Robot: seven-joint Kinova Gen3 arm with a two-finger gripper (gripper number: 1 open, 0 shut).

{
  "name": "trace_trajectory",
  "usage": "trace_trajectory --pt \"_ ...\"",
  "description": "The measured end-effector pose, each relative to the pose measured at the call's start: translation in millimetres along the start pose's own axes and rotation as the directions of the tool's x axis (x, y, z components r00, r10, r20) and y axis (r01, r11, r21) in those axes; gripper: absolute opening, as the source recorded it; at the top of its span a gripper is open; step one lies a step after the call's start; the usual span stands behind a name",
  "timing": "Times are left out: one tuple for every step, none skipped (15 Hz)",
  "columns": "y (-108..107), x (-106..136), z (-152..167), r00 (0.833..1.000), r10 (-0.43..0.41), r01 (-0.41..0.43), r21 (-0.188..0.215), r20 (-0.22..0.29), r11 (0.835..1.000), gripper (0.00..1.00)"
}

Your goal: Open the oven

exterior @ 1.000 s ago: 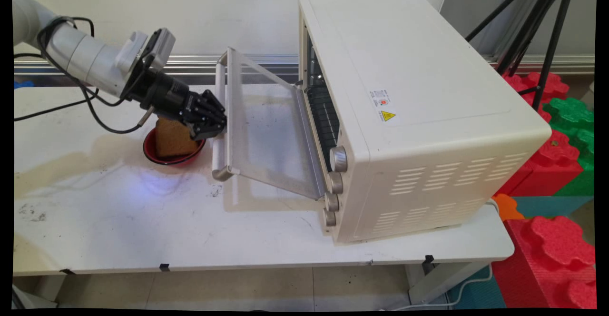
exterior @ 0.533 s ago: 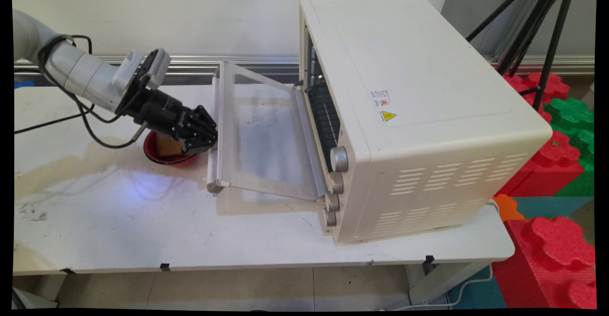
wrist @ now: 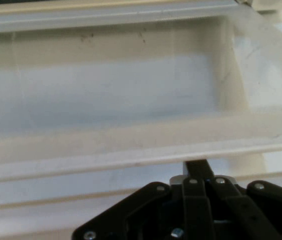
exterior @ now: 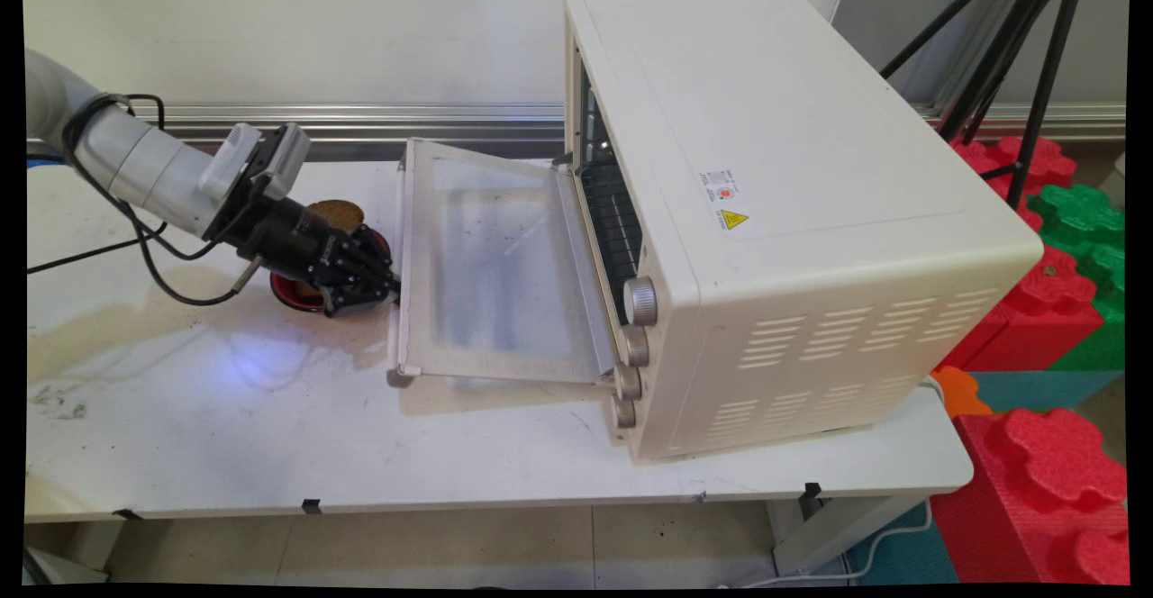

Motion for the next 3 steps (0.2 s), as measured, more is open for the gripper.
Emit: trace_trajectory --pt "1.0 -2.9 -1.6 1.0 -0.001 0.001 0.002 0.002 1.0 0.0" --pt "1.7 -4.7 -3.1 1.0 -0.002 0.002 0.003 0.002 1.0 0.0" --pt "3.3 -7.0 -5.9 1.0 -0.005 0.005 0.006 0.002 1.0 0.0"
